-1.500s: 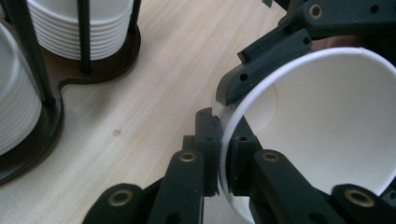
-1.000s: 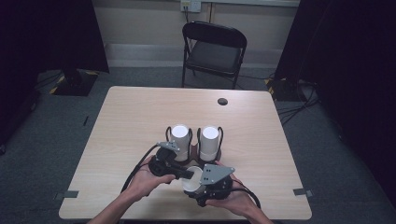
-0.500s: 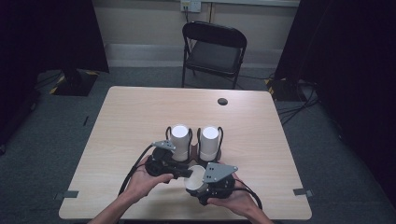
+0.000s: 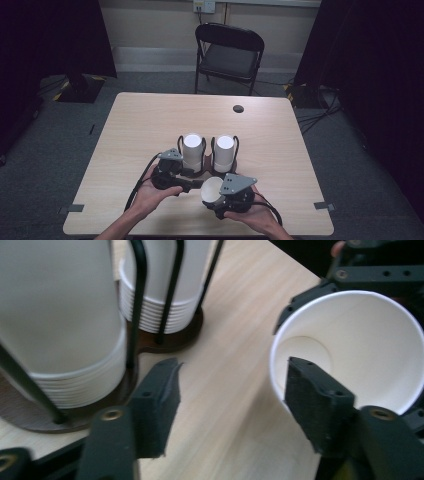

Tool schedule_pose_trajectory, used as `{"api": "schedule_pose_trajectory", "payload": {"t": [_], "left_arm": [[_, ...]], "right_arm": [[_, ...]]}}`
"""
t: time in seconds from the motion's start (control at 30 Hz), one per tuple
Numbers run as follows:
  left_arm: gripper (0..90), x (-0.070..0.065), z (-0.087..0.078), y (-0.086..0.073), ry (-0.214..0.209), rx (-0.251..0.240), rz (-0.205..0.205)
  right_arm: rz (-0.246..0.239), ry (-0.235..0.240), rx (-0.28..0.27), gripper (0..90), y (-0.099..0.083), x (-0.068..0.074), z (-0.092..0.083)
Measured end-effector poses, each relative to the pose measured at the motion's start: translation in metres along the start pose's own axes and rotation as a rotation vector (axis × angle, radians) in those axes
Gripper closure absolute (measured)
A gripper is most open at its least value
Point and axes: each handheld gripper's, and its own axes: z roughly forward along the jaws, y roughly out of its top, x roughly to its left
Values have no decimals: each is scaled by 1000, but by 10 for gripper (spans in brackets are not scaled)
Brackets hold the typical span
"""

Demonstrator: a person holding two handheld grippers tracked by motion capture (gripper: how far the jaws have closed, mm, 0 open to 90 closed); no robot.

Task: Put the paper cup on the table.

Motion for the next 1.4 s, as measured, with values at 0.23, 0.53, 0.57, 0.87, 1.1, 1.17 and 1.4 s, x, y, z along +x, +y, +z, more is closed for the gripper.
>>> {"api": "schedule_pose_trajectory", "payload": {"t": [0.23,0.53,0.57,0.87,1.1,1.17,1.4], "left_arm": [[278,-1,-6,-2,22,-37,10],[206,8,-13,-12,110,-60,-16],[203,10,-14,-13,119,-57,-19],[180,22,-23,-23,187,-105,-16],[180,29,-24,-31,221,-101,-15],[180,31,-24,-33,222,-105,-16],[180,34,-25,-39,245,-105,-7]], "right_arm": [[56,-33,-1,219,-10,-8,-10],[104,-59,-25,218,-15,-15,-17],[113,-54,-32,218,-16,-16,-17],[196,-82,-66,218,-25,-28,-27],[257,-117,-96,218,-32,-40,-36],[266,-133,-103,218,-33,-43,-39],[323,-178,-135,218,-40,-55,-49]]}}
